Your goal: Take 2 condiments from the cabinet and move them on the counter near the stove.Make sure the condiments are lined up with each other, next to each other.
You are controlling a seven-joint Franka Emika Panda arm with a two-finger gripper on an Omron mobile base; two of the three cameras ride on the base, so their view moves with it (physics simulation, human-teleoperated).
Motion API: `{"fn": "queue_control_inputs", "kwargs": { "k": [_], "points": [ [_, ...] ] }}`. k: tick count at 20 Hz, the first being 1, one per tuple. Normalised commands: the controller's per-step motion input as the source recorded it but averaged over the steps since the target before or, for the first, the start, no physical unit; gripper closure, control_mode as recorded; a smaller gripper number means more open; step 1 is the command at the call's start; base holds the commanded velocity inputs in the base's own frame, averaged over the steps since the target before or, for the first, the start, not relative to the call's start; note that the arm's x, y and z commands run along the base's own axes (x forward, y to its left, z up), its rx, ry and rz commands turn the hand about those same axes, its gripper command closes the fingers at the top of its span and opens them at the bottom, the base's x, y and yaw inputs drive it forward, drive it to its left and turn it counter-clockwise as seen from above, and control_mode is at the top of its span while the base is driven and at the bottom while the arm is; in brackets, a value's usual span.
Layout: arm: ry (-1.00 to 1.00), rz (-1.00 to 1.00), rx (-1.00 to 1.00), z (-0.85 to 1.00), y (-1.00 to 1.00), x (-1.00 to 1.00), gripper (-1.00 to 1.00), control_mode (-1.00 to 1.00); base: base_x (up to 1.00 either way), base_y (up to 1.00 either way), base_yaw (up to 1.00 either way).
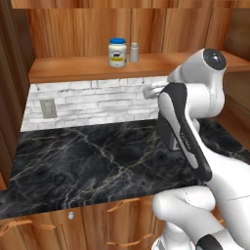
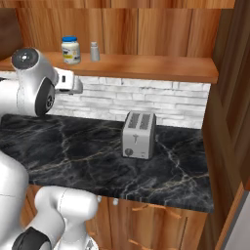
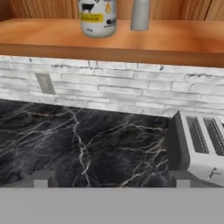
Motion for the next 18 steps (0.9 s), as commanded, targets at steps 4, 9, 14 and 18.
{"fn": "queue_control_inputs", "kwargs": {
  "k": [4, 9, 14, 18],
  "points": [
    [-0.27, 0.26, 0.02, 0.04, 0.36, -0.14, -1.0, -1.0, 0.0, 0.0, 0.0],
    [-0.31, 0.11, 0.01, 0.51, 0.2, 0.05, -1.0, -1.0, 0.0, 0.0, 0.0],
    [-0.28, 0.02, 0.0, 0.63, 0.24, 0.12, -1.0, -1.0, 0.0, 0.0, 0.0],
    [-0.14, 0.0, 0.01, 0.22, 0.23, 0.2, -1.0, -1.0, 0.0, 0.0, 0.0]
  ]
}}
